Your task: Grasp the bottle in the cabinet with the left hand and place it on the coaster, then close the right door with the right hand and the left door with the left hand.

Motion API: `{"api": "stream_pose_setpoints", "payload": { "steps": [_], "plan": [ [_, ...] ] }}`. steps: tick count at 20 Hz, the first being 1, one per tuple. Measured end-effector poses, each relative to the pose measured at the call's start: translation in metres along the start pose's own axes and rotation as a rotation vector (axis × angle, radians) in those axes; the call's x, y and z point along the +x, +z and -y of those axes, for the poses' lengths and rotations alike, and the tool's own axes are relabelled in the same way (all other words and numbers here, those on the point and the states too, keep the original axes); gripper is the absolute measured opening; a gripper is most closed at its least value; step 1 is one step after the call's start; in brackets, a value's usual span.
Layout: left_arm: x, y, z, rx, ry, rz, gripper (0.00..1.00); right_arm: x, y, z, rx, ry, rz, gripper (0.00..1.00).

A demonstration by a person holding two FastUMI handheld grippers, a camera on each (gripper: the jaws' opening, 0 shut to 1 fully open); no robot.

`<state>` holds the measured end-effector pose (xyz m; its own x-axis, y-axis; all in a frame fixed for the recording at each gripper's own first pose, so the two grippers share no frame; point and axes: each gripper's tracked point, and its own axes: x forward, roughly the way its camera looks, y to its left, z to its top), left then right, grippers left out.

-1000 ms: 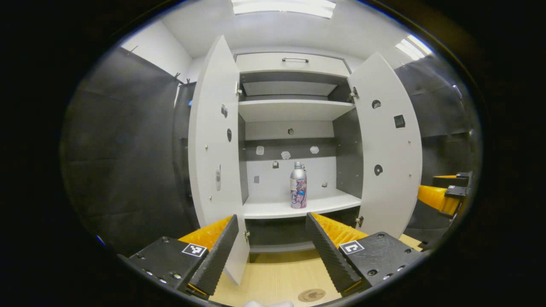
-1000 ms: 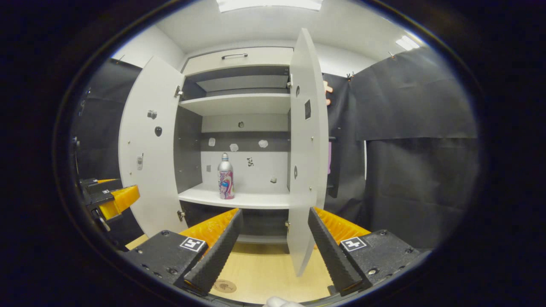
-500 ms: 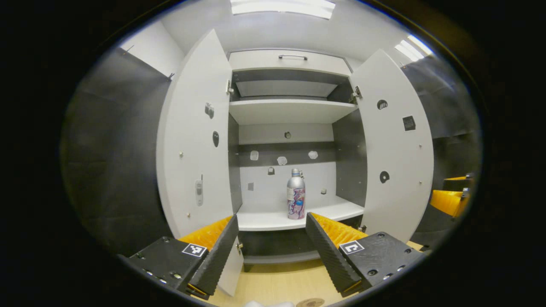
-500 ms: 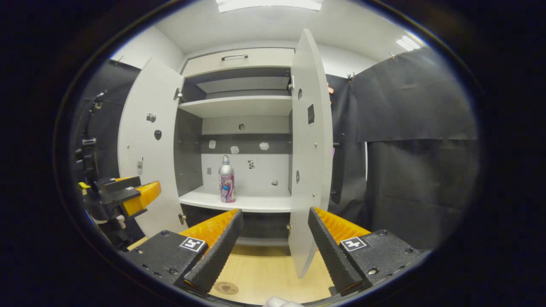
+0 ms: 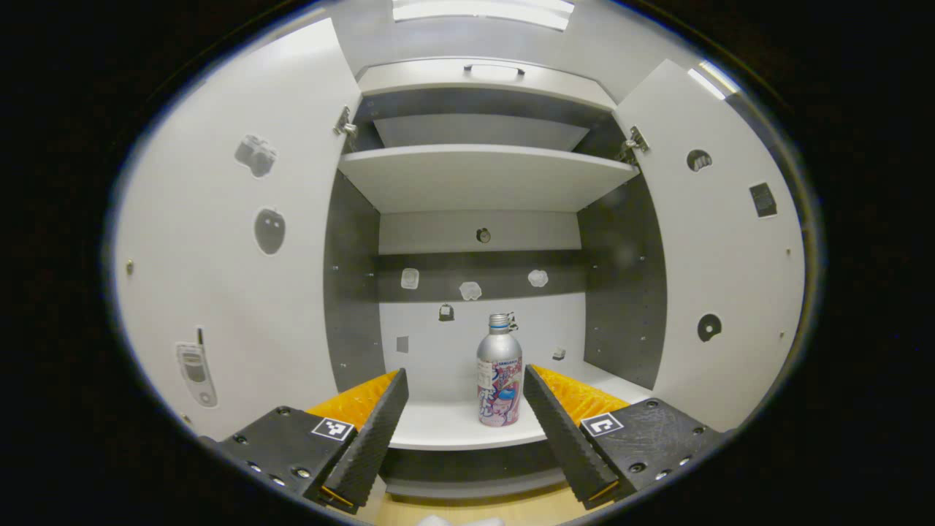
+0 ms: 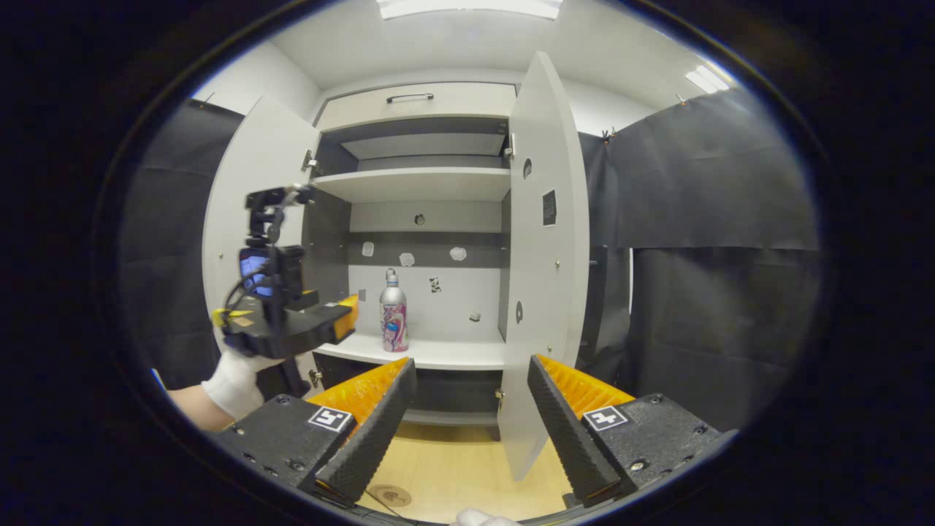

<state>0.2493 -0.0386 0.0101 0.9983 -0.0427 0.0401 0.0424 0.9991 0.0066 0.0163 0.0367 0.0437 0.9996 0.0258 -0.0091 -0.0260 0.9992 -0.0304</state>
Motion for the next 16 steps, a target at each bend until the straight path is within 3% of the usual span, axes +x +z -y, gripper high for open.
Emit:
{"api": "stream_pose_setpoints", "payload": {
  "steps": [7, 16],
  "plan": [
    [0.091, -0.026, 0.026, -0.041, -0.016, -0.053, 0.97, 0.018, -0.004, 0.001, -0.022, -0.026, -0.042, 1.0],
    [0.142, -0.04, 0.037, -0.029, 0.023, -0.088, 0.97, 0.026, -0.006, 0.002, -0.026, -0.016, -0.066, 1.0]
  ]
}}
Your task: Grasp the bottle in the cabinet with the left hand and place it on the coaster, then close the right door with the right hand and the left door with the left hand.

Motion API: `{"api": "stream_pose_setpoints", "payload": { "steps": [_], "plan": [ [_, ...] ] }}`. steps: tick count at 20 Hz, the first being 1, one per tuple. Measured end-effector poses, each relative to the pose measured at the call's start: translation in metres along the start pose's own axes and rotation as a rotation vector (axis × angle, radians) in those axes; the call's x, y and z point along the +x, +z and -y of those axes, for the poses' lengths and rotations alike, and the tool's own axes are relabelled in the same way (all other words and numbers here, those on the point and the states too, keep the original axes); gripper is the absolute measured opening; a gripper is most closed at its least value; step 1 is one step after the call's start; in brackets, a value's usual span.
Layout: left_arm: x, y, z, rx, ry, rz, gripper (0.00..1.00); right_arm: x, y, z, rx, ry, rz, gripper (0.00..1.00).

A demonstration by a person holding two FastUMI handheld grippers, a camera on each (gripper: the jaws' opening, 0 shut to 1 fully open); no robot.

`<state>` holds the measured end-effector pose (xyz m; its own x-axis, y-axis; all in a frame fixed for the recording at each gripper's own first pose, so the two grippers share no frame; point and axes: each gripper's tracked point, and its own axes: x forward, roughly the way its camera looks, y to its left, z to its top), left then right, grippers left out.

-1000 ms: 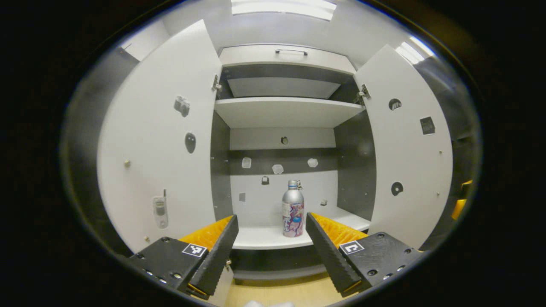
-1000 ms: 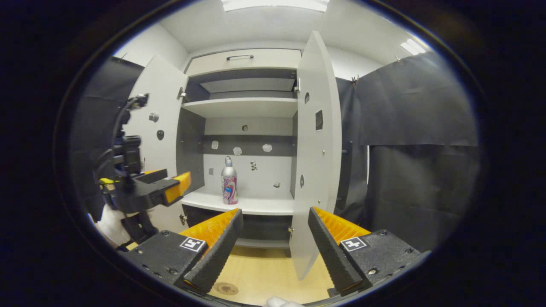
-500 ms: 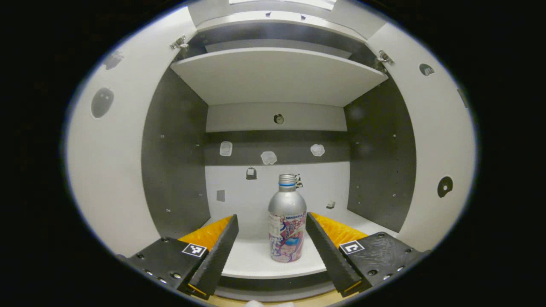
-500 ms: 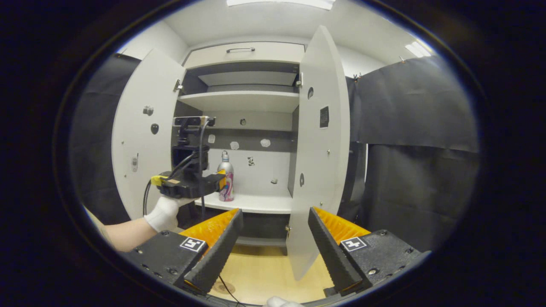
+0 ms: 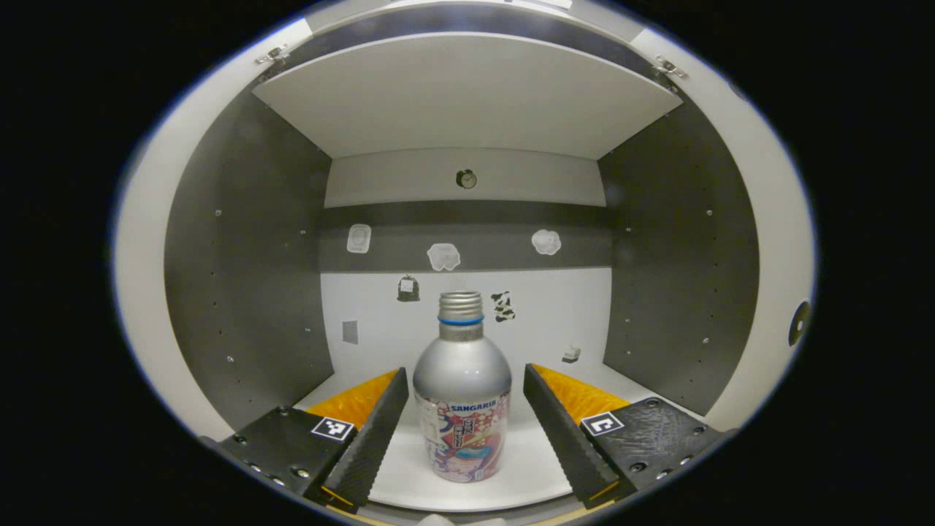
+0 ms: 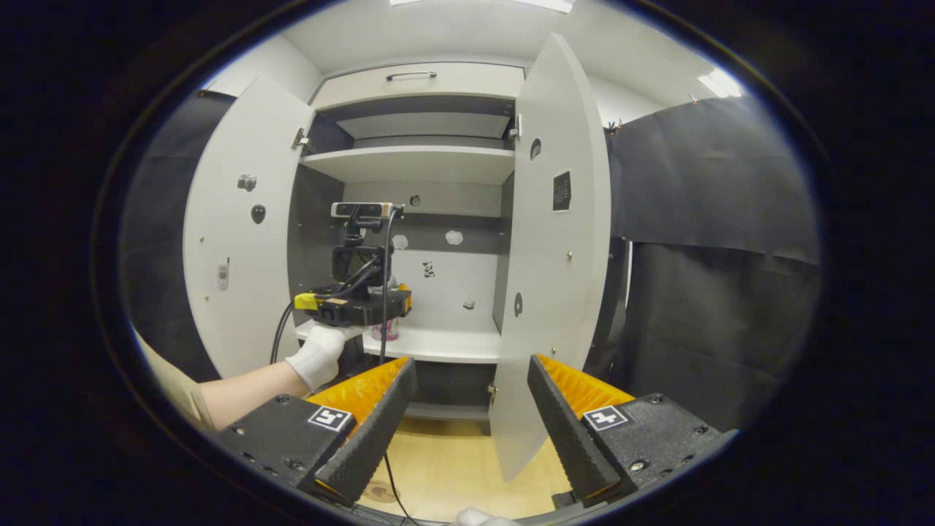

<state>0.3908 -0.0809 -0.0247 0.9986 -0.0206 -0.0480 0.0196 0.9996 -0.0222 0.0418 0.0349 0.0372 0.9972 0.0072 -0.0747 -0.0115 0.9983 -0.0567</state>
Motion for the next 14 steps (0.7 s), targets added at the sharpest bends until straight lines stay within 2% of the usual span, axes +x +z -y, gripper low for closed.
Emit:
{"api": "stream_pose_setpoints", "payload": {
  "steps": [2, 4, 7, 8, 9, 11, 12, 14],
  "plan": [
    [0.001, -0.002, -0.002, -0.004, 0.006, -0.007, 0.96, 0.001, -0.002, 0.001, 0.001, 0.003, -0.007, 1.0],
    [0.001, -0.003, -0.007, -0.011, 0.012, -0.015, 0.81, 0.002, -0.002, 0.002, 0.008, 0.009, -0.01, 1.0],
    [-0.017, 0.01, -0.006, -0.019, -0.015, 0.012, 0.8, 0.001, -0.001, 0.003, 0.015, 0.017, -0.002, 1.0],
    [-0.026, 0.015, -0.006, -0.012, -0.024, 0.028, 0.83, 0.0, -0.001, 0.003, 0.014, 0.02, -0.002, 1.0],
    [-0.036, 0.02, -0.005, -0.006, -0.035, 0.044, 0.8, 0.0, -0.002, 0.003, 0.015, 0.022, 0.0, 1.0],
    [-0.06, 0.026, -0.003, 0.015, -0.061, 0.066, 0.83, -0.002, -0.004, 0.003, 0.019, 0.029, -0.003, 1.0],
    [-0.074, 0.027, -0.002, 0.023, -0.07, 0.077, 0.79, -0.003, -0.006, 0.002, 0.024, 0.033, -0.006, 1.0],
    [-0.102, 0.028, -0.002, 0.03, -0.09, 0.099, 0.8, -0.007, -0.011, 0.002, 0.028, 0.036, -0.009, 1.0]
  ]
}}
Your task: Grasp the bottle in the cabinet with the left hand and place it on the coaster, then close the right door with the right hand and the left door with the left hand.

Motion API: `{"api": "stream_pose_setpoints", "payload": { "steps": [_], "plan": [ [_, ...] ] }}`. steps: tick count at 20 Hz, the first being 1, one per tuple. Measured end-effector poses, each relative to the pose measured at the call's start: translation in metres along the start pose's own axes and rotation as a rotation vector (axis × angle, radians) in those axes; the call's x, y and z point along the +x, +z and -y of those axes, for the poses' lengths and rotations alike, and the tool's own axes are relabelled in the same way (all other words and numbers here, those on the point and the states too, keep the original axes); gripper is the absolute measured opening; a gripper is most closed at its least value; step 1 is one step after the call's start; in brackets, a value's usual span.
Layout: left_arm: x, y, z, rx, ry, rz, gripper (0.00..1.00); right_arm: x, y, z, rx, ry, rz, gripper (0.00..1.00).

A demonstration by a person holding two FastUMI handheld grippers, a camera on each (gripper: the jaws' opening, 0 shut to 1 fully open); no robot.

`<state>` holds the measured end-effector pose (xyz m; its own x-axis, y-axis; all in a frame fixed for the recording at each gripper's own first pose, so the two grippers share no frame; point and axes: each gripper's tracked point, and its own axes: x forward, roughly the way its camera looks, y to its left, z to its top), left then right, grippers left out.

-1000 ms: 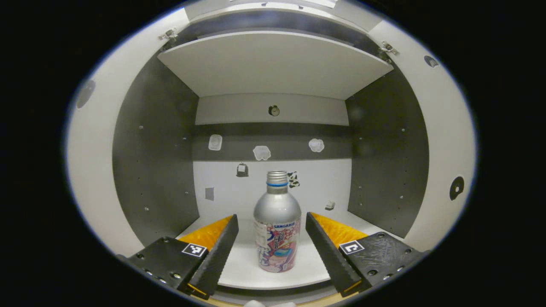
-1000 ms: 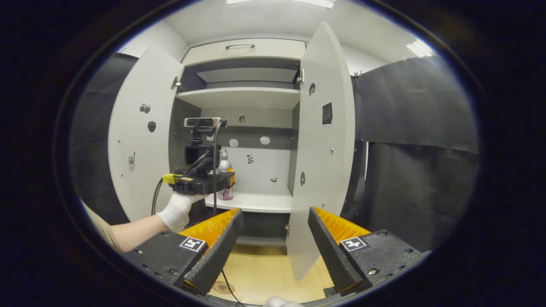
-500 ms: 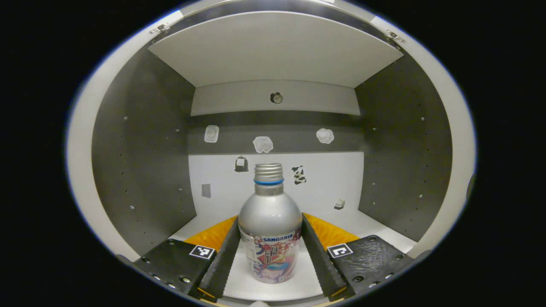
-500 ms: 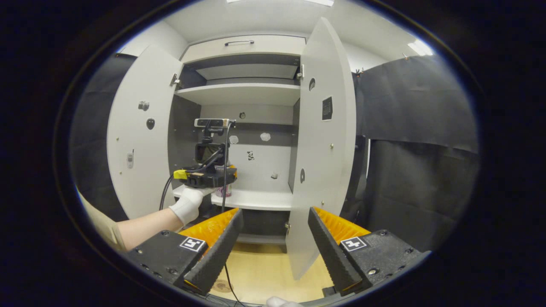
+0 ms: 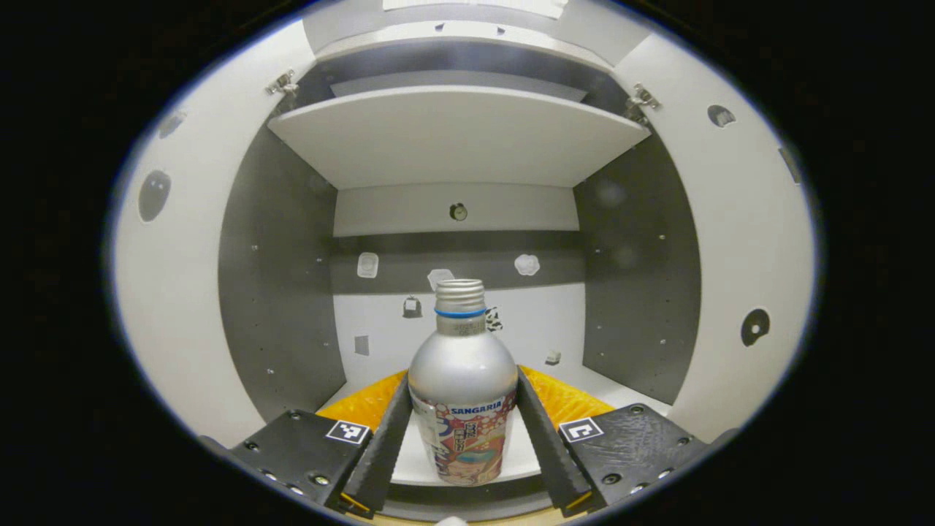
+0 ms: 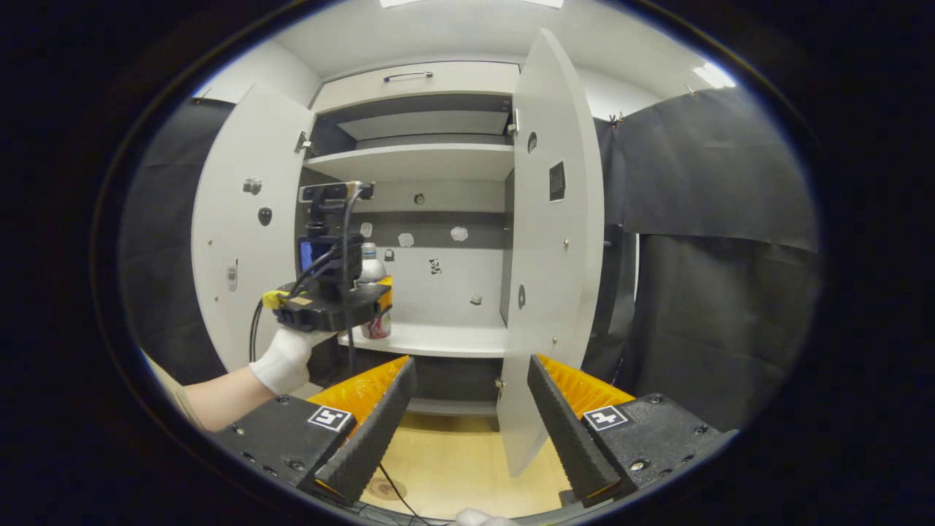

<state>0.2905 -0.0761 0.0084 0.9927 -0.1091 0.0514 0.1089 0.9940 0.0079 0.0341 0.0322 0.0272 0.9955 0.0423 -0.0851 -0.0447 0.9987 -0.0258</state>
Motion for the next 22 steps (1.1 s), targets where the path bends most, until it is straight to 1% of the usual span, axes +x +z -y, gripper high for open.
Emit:
{"api": "stream_pose_setpoints", "payload": {
  "steps": [1, 3, 4, 5, 8, 12, 14, 16, 17, 18, 20, 21, 22],
  "plan": [
    [-0.015, 0.0, 0.002, -0.006, -0.009, 0.007, 0.83, -0.001, -0.003, 0.001, 0.002, -0.002, -0.003, 1.0],
    [-0.044, -0.004, 0.007, -0.011, -0.03, 0.016, 0.83, -0.004, -0.008, 0.006, 0.009, -0.011, -0.008, 1.0],
    [-0.058, -0.007, 0.008, -0.01, -0.037, 0.019, 0.79, -0.006, -0.009, 0.009, 0.013, -0.017, -0.014, 1.0],
    [-0.071, -0.011, 0.012, -0.009, -0.05, 0.017, 0.83, -0.008, -0.012, 0.011, 0.017, -0.022, -0.016, 1.0],
    [-0.105, -0.024, 0.02, -0.035, -0.083, 0.028, 0.82, -0.011, -0.018, 0.02, 0.024, -0.039, -0.02, 1.0],
    [-0.15, -0.063, 0.035, -0.039, -0.149, 0.002, 0.83, -0.015, -0.03, 0.029, 0.038, -0.065, -0.049, 1.0],
    [-0.169, -0.084, 0.039, -0.011, -0.163, -0.015, 0.82, -0.018, -0.033, 0.029, 0.041, -0.064, -0.063, 1.0],
    [-0.189, -0.105, 0.048, -0.012, -0.195, -0.028, 0.82, -0.021, -0.034, 0.03, 0.035, -0.065, -0.069, 1.0],
    [-0.198, -0.117, 0.053, -0.025, -0.214, -0.04, 0.79, -0.022, -0.036, 0.031, 0.031, -0.065, -0.074, 1.0],
    [-0.208, -0.128, 0.058, -0.035, -0.229, -0.05, 0.78, -0.023, -0.036, 0.031, 0.027, -0.066, -0.077, 1.0],
    [-0.219, -0.15, 0.07, -0.048, -0.266, -0.056, 0.79, -0.025, -0.038, 0.031, 0.02, -0.067, -0.081, 1.0],
    [-0.226, -0.166, 0.072, -0.045, -0.272, -0.074, 0.82, -0.026, -0.039, 0.031, 0.017, -0.066, -0.088, 1.0],
    [-0.232, -0.18, 0.074, -0.041, -0.279, -0.09, 0.78, -0.028, -0.04, 0.03, 0.013, -0.063, -0.092, 1.0]
  ]
}}
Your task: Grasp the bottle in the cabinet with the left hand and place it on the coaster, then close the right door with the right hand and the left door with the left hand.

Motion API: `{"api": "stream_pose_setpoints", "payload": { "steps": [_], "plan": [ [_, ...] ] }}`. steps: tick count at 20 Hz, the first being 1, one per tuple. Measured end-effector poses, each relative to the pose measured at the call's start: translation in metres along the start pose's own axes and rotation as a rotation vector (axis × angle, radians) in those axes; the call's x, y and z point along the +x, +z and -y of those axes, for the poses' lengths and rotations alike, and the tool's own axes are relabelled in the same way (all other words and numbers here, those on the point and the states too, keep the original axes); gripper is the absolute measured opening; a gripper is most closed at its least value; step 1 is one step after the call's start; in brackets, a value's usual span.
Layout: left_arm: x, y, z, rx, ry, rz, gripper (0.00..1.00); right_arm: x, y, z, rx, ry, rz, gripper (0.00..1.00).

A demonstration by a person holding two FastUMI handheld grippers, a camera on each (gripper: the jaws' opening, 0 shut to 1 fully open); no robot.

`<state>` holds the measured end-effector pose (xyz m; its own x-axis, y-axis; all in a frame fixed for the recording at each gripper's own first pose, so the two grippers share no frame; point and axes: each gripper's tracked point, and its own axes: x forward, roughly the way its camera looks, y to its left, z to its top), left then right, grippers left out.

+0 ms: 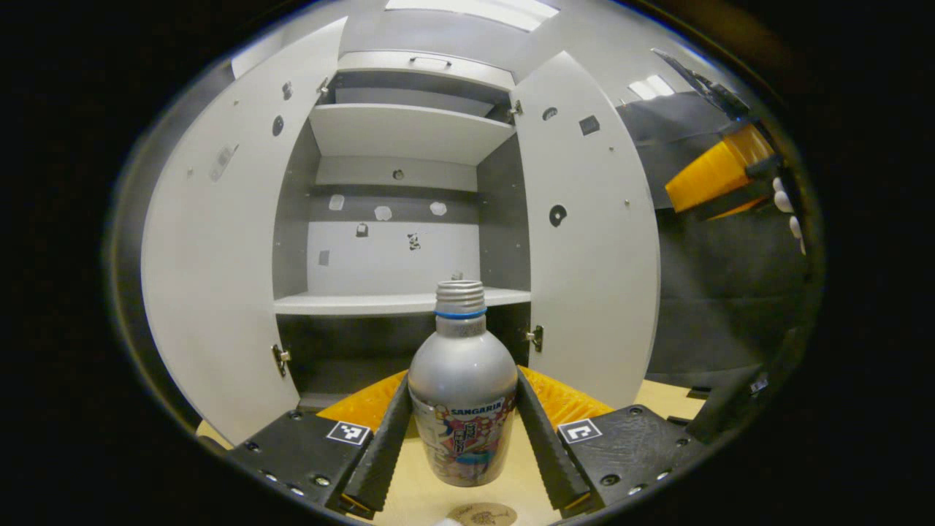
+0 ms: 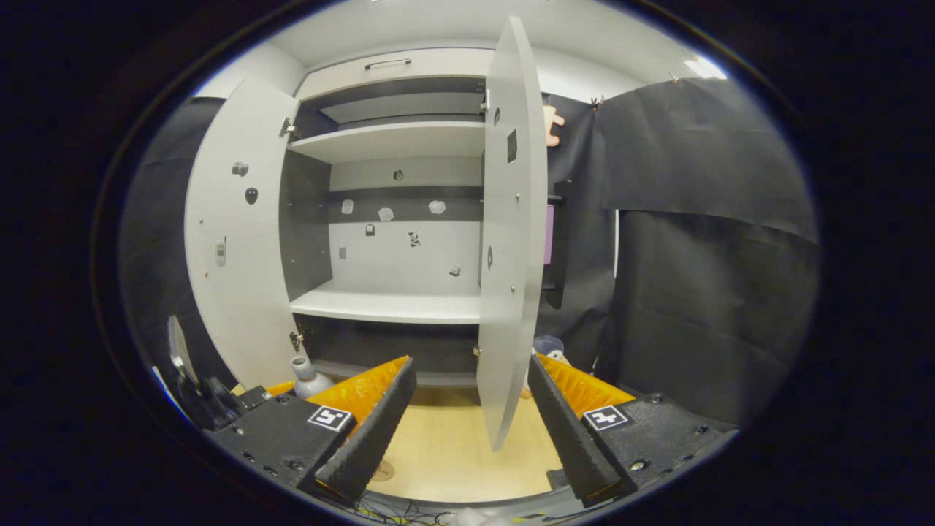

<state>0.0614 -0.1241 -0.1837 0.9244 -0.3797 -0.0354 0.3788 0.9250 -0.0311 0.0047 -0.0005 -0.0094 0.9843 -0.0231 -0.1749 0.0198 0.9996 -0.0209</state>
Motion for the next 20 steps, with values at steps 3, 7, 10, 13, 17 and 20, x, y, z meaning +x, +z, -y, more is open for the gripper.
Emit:
{"api": "stream_pose_setpoints", "payload": {
  "steps": [3, 7, 10, 13, 17, 20],
  "plan": [
    [-0.011, -0.039, 0.01, 0.002, -0.029, -0.013, 0.82, -0.005, -0.005, -0.001, -0.011, 0.005, -0.013, 1.0],
    [-0.027, -0.079, 0.026, 0.014, -0.09, -0.017, 0.82, -0.009, -0.011, 0.002, -0.029, -0.001, -0.038, 1.0],
    [-0.032, -0.103, 0.028, 0.022, -0.093, -0.036, 0.82, -0.011, -0.016, -0.001, -0.034, 0.003, -0.058, 1.0],
    [-0.031, -0.12, 0.028, 0.01, -0.088, -0.048, 0.82, -0.012, -0.022, -0.006, -0.049, 0.014, -0.076, 1.0],
    [-0.029, -0.137, 0.026, 0.005, -0.081, -0.055, 0.82, -0.015, -0.021, -0.012, -0.065, 0.024, -0.083, 1.0],
    [-0.029, -0.146, 0.024, 0.019, -0.078, -0.063, 0.78, -0.017, -0.022, -0.017, -0.087, 0.032, -0.092, 1.0]
  ]
}}
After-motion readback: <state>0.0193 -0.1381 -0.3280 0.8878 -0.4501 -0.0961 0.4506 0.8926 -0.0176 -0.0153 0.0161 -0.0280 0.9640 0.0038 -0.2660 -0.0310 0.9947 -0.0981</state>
